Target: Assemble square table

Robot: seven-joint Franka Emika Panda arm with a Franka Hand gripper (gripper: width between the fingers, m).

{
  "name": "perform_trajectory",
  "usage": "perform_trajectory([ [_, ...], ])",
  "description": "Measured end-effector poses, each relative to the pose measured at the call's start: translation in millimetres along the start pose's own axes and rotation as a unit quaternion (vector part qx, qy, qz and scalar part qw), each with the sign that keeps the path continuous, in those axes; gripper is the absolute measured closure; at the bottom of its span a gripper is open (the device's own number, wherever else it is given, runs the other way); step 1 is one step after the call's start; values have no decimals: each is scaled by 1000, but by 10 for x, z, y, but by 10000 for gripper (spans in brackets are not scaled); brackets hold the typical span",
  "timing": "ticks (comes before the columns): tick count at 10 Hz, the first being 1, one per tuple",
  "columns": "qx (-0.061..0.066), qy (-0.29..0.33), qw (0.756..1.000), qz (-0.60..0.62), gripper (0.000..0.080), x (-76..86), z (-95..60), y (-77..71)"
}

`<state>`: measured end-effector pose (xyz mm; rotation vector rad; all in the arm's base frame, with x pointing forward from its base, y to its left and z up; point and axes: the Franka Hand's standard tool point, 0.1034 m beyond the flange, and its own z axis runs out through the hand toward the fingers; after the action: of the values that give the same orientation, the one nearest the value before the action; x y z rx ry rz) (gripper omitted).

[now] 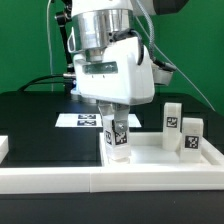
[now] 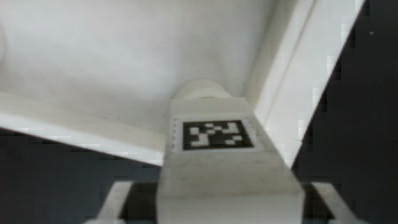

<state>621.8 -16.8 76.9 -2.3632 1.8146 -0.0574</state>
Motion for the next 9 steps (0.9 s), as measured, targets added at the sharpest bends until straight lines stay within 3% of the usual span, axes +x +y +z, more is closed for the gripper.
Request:
perform_trajectory([
  [6,-4,-17,976,218,509,-142,22,-19],
  [8,-3,-18,976,217,509,-144,24,-19],
  [9,-3,-18,978,207,434,-149,26,-19],
])
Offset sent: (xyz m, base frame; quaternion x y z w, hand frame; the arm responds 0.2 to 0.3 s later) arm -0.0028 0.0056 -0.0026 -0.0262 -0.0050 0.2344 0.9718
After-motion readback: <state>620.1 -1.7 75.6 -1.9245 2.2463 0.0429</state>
